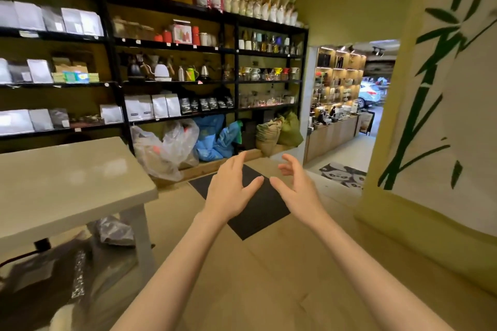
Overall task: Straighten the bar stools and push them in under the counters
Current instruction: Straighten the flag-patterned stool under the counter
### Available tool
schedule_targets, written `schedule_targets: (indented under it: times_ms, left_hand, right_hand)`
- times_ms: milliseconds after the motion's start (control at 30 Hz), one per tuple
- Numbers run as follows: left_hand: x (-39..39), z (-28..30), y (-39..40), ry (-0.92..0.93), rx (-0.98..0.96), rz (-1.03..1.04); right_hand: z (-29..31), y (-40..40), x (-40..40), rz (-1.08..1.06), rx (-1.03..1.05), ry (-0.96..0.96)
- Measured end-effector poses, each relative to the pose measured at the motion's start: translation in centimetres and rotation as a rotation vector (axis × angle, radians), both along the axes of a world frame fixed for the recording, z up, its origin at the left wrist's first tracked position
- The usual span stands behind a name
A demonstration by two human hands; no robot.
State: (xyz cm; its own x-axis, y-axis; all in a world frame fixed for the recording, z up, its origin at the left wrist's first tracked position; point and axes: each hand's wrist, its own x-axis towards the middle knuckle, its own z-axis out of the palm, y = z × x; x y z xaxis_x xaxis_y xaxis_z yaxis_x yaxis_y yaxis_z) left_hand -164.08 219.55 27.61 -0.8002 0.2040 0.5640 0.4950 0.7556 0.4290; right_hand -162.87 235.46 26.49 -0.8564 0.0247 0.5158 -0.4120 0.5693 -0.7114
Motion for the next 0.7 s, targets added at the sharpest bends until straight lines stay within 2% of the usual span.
schedule_targets:
  times_ms: [367,700]
  left_hand:
    - [-19.0,-1.0,-1.1,-0.020,-0.044,0.121]
    - [-40.2,0.5,-3.4,-0.033,-0.037,0.370]
  right_hand:
    - [-1.6,-0.2,-21.4,0.145,0.016,-0.020]
    - [0.4,-3.4,-47.0,0.382,0.069,0.064]
